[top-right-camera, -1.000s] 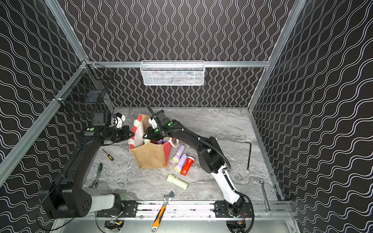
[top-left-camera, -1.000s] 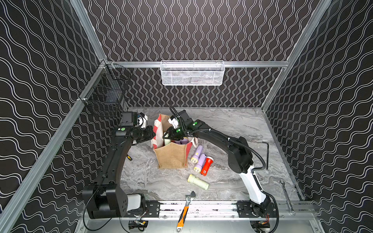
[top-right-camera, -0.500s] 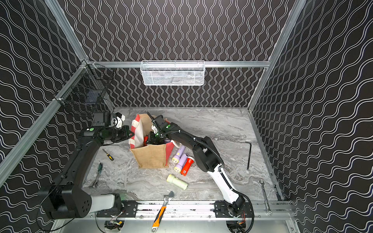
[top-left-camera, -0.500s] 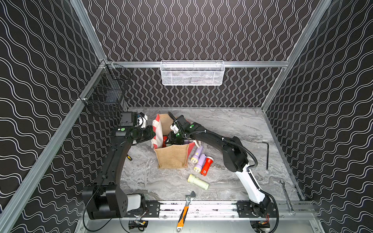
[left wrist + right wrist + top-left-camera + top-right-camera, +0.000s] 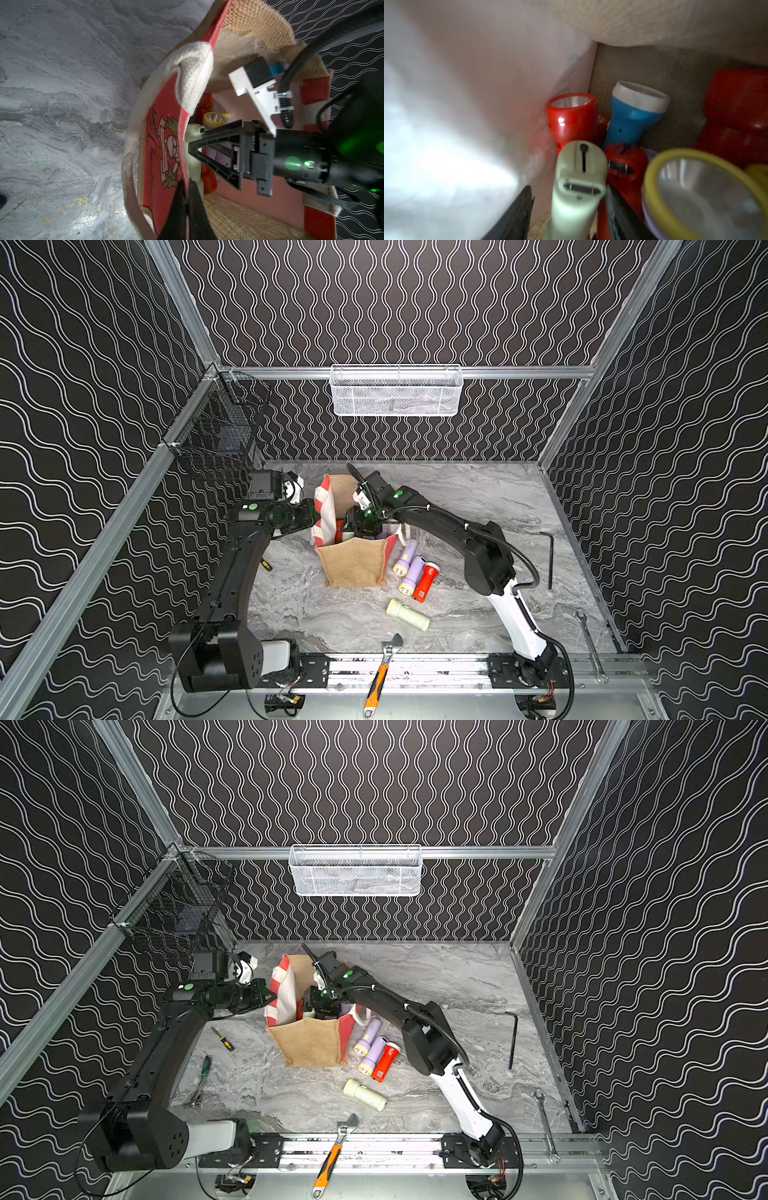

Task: Put the flashlights into the tote bags
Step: Place the flashlight in the canvas bag, then pick up the flashlight from the center of the board.

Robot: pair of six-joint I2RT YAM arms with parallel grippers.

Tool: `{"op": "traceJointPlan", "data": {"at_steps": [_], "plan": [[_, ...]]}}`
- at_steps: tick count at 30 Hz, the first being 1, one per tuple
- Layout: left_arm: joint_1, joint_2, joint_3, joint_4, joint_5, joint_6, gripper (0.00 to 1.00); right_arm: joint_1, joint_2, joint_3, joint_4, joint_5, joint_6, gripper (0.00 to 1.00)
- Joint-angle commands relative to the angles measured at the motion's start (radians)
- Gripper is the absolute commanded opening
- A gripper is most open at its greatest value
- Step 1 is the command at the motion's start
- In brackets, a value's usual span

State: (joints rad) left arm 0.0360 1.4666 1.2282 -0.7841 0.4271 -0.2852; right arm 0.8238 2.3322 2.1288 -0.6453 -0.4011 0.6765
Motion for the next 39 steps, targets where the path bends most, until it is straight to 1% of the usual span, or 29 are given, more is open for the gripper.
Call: {"op": "traceJointPlan", "data": {"at_steps": [1,8,14,19,22,25,28,31,34,37,39], "plan": [[0.000,0.000,-0.001,0.025,0.004,-0.005,0.06,0.001,-0.044,0.012,-0.024,0.021,-0.045,0.60],[0.001,-0.004,-0.002,0.026,-0.001,-0.006,0.06,0.001,-0.108,0.046,-0.050,0.015,-0.117,0.62],[0.002,-0.005,-0.001,0.025,-0.002,-0.008,0.06,0.001,-0.173,0.047,-0.089,0.068,-0.169,0.63],[0.001,-0.008,0.001,0.023,-0.004,-0.008,0.06,0.001,-0.198,0.016,-0.101,0.080,-0.170,0.63],[0.000,-0.009,0.001,0.023,-0.006,-0.006,0.06,0.001,-0.215,0.017,-0.122,0.072,-0.181,0.61],[0.001,-0.009,0.001,0.023,-0.005,-0.005,0.05,0.001,-0.311,-0.041,-0.090,0.092,-0.227,0.60],[0.000,-0.010,0.002,0.023,-0.004,-0.005,0.06,0.001,-0.478,-0.140,-0.060,0.232,-0.280,0.61],[0.001,-0.013,0.002,0.023,-0.002,-0.004,0.06,-0.003,-0.660,-0.270,-0.043,0.384,-0.288,0.62],[0.000,-0.017,0.004,0.023,-0.003,-0.004,0.05,-0.018,-0.811,-0.388,-0.093,0.487,-0.235,0.62],[0.001,-0.017,0.008,0.021,-0.010,-0.004,0.05,-0.036,-0.920,-0.506,-0.178,0.523,-0.159,0.63],[0.001,-0.012,0.010,0.019,-0.007,-0.004,0.05,-0.037,-0.962,-0.566,-0.257,0.556,-0.108,0.63]]}}
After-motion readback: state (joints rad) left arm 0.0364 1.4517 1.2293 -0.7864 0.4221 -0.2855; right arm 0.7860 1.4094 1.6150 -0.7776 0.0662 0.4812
